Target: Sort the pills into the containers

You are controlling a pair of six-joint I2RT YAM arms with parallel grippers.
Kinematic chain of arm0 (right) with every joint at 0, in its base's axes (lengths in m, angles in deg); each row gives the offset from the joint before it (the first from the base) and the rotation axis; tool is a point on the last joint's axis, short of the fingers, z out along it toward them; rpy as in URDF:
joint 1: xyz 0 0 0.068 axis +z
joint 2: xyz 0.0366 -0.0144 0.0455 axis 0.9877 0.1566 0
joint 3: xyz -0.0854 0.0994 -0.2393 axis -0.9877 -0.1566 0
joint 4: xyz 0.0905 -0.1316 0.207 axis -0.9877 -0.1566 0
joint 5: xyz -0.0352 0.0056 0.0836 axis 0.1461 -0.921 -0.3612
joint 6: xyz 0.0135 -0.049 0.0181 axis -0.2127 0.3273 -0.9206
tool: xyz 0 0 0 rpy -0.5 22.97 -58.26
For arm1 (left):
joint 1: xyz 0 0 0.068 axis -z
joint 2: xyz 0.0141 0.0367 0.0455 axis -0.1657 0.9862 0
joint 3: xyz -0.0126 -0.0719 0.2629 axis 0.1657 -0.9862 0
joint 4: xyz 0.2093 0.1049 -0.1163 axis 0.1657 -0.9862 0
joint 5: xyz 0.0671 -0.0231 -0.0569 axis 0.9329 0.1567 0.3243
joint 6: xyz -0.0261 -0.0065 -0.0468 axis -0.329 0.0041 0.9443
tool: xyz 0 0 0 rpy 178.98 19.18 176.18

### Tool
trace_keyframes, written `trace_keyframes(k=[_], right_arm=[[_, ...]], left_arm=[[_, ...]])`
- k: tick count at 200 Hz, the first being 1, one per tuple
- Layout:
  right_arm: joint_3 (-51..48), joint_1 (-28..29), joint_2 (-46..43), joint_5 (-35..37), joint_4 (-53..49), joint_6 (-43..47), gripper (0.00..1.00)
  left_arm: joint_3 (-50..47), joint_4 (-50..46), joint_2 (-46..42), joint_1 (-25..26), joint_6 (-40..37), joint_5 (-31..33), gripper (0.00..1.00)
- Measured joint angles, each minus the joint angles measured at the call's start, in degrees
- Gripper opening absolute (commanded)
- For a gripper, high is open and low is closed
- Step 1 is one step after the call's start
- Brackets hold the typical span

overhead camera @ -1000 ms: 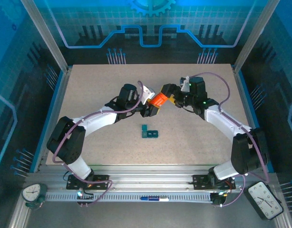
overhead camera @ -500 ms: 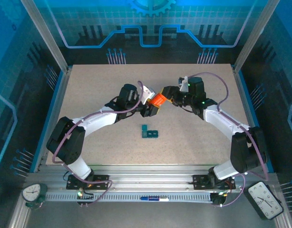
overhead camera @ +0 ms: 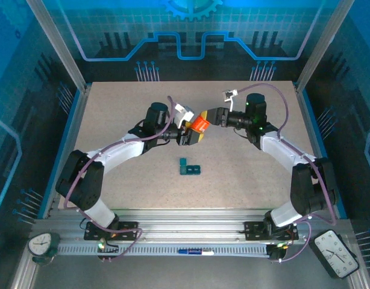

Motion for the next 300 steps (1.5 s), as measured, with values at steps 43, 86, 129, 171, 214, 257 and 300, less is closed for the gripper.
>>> trace_keyframes(k=[43,86,129,171,214,257,300], right_arm=[[-1.77,-2.03,-1.9,4.76,1.53,-9.94,0.83],[-1.77,-2.25,-6.97,15.28,-9.73,-15.89,0.86],[-1.77,-0.61,-7.93,21.05,-16.11,-17.22,0.88],[-1.73,2.25,-6.45,22.71,-16.98,-17.59,0.86],[-0.63,3.96,-4.87,23.15,-16.96,-17.7,0.8],[0.48,4.74,-3.1,22.69,-16.94,-17.59,0.69],[1.07,5.38,-2.6,21.97,-16.26,-17.25,0.47]], left_arm=[[0.55,-1.14,-0.02,0.39,-2.27,3.8,0.0],[0.68,-3.96,-0.04,2.64,-9.35,13.92,0.0],[0.68,-4.81,-0.04,3.89,-13.79,19.76,0.0],[0.68,-4.85,-0.02,4.52,-14.95,21.66,0.0],[0.68,-5.68,-0.02,4.94,-15.52,22.08,0.0],[0.68,-5.7,-0.02,5.27,-15.52,22.1,0.0],[0.68,-6.1,0.0,5.31,-15.37,22.1,0.0]])
